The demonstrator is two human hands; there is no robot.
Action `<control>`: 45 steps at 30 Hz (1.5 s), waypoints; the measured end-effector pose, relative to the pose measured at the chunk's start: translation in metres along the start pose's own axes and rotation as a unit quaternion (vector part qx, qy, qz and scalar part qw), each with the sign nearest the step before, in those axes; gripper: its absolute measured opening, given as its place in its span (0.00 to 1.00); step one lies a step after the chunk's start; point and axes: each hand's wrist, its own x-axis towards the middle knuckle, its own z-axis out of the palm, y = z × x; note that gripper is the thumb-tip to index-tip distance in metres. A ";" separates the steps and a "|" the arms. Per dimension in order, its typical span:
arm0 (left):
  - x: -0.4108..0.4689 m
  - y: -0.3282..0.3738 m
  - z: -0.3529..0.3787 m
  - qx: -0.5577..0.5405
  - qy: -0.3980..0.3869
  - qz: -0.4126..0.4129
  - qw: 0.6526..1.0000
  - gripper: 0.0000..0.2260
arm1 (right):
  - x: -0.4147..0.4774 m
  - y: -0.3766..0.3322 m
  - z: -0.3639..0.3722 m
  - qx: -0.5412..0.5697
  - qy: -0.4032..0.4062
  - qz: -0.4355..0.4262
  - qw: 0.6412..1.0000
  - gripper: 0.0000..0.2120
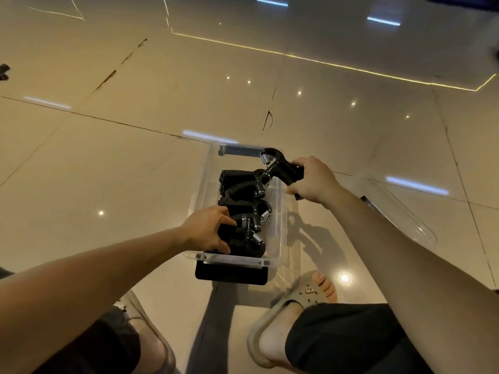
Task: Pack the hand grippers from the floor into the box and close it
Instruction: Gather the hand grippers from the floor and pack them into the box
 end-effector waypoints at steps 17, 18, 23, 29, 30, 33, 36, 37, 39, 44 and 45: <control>0.006 -0.001 0.010 0.039 -0.022 0.007 0.999 0.29 | 0.002 0.003 0.010 0.010 -0.021 0.014 1.000 0.25; 0.005 -0.001 0.011 0.037 -0.021 0.005 0.999 0.29 | 0.001 0.003 0.011 0.007 -0.023 0.013 1.000 0.25; 0.001 -0.001 0.013 0.045 -0.017 0.007 0.999 0.29 | -0.003 -0.001 0.016 -0.013 -0.029 0.004 0.999 0.26; 0.002 0.003 -0.011 -0.092 0.004 -0.035 0.995 0.27 | -0.006 -0.011 0.015 -0.026 -0.032 -0.011 0.999 0.27; 0.001 0.005 -0.022 -0.151 0.031 -0.047 0.987 0.25 | -0.007 -0.013 0.015 -0.024 -0.031 -0.013 0.999 0.27; -0.001 0.014 -0.052 -0.347 0.115 -0.076 0.928 0.21 | -0.007 -0.018 0.018 -0.031 -0.027 -0.025 0.999 0.31; -0.001 0.032 -0.068 -0.482 0.130 -0.091 0.861 0.15 | -0.008 -0.025 0.021 -0.034 -0.018 -0.035 0.999 0.33; -0.001 0.038 -0.068 -0.500 0.137 -0.093 0.850 0.10 | -0.009 -0.029 0.023 -0.037 -0.010 -0.040 0.998 0.34; 0.001 0.049 -0.069 -0.522 0.166 -0.105 0.830 0.05 | -0.014 -0.037 0.029 -0.037 0.011 -0.059 0.998 0.34; -0.002 0.047 -0.082 -0.534 0.233 -0.142 0.800 0.04 | -0.020 -0.046 0.033 0.010 0.045 -0.107 0.993 0.30; -0.004 0.045 -0.088 -0.529 0.246 -0.135 0.801 0.05 | -0.018 -0.047 0.028 0.031 0.053 -0.111 0.992 0.29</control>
